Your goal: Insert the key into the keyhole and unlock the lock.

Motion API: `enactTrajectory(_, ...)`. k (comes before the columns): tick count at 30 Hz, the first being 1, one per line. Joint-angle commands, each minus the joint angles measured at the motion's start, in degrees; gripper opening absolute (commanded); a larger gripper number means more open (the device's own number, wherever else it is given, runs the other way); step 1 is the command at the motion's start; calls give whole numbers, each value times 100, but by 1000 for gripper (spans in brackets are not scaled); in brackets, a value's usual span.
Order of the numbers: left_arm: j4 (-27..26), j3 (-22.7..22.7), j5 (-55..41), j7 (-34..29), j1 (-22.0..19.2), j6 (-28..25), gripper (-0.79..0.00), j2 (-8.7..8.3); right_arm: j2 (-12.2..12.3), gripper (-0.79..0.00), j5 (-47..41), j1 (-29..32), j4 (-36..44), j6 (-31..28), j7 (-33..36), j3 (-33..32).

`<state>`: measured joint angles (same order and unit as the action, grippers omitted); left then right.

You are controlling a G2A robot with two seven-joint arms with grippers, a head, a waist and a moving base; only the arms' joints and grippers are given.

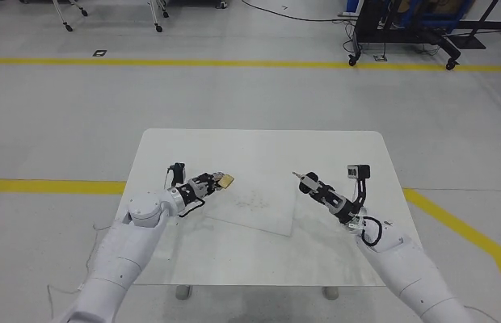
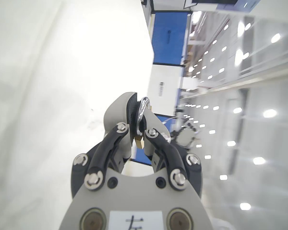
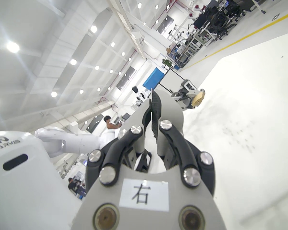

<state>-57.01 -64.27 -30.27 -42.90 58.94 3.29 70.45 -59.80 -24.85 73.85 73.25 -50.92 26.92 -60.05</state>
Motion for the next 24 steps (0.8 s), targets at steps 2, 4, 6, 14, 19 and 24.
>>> enactTrajectory(2,377,141,-1185,-189,-197,784,-785,124,-123,-785,-90,-152,-18,249,-393,214)
enactTrajectory(4,614,270,-1365,-189,-351,966,-785,204,-211,-785,-69,-290,-71,431,-598,370)
enactTrajectory(6,803,407,-1444,-212,-531,1076,-785,279,-292,-785,78,-437,-121,620,-814,496)
enactTrajectory(14,1032,791,-848,-537,-1159,816,-785,401,-451,-785,829,-710,-16,1238,-1268,700)
enactTrajectory(19,1032,791,-848,-537,-1159,816,-785,401,-451,-785,829,-710,-16,1238,-1268,700)
enactTrajectory(24,1032,791,-848,-537,-1159,816,-785,401,-451,-785,829,-710,-16,1238,-1268,700)
